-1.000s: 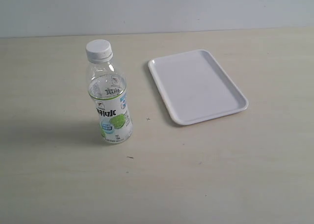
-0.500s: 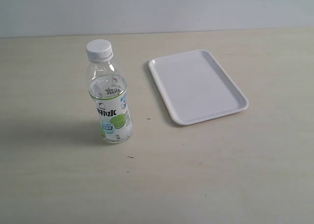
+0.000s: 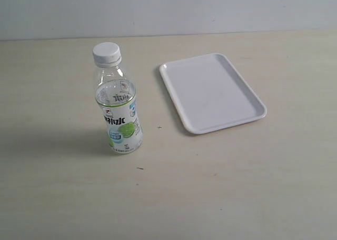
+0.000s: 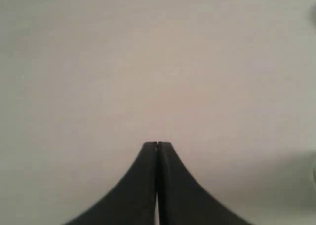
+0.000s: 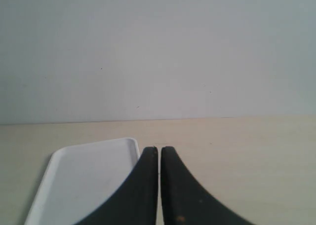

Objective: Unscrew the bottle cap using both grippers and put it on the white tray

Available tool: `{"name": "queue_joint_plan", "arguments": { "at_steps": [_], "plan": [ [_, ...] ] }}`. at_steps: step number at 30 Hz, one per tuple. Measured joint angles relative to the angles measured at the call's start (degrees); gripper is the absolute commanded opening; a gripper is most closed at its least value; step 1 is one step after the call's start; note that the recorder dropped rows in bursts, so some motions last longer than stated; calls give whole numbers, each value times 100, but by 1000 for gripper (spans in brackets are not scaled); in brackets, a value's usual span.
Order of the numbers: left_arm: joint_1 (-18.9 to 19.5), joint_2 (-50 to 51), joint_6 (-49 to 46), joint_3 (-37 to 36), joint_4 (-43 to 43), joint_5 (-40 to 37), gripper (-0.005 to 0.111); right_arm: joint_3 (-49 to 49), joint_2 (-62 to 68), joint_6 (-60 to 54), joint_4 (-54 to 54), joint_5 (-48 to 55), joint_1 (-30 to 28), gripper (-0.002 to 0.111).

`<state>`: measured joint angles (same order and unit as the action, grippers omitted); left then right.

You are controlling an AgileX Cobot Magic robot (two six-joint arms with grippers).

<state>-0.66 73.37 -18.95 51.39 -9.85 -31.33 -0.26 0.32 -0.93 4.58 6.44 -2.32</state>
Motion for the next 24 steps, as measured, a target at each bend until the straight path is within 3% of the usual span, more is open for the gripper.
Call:
{"name": "queue_joint_plan", "arguments": {
  "at_steps": [2,5,8,9,11,12,15,19,24],
  "plan": [
    [-14,-56,-858,-827,-1371,1201,0,0,0,0,0,0,0,3],
    [-196,-81,-1600,-1562,-2371,2432,0,0,0,0,0,0,0,3],
    [-1005,-93,-1537,-2660,-2620,4196,0,0,0,0,0,0,0,3],
    [-1231,-93,-1287,-2903,-2497,4652,0,0,0,0,0,0,0,3],
    [-1830,-101,17,-3698,-1608,6324,0,0,0,0,0,0,0,3],
    [-2087,-106,1006,-4244,-639,7524,0,0,0,0,0,0,0,3],
    [-2236,-106,1895,-4914,678,9215,0,0,0,0,0,0,0,3],
    [-2259,-129,2228,-5096,1548,9913,0,0,0,0,0,-40,0,3],
    [-2259,-129,2297,-5110,1828,9946,0,0,0,0,0,-105,0,3]
  ]
}}
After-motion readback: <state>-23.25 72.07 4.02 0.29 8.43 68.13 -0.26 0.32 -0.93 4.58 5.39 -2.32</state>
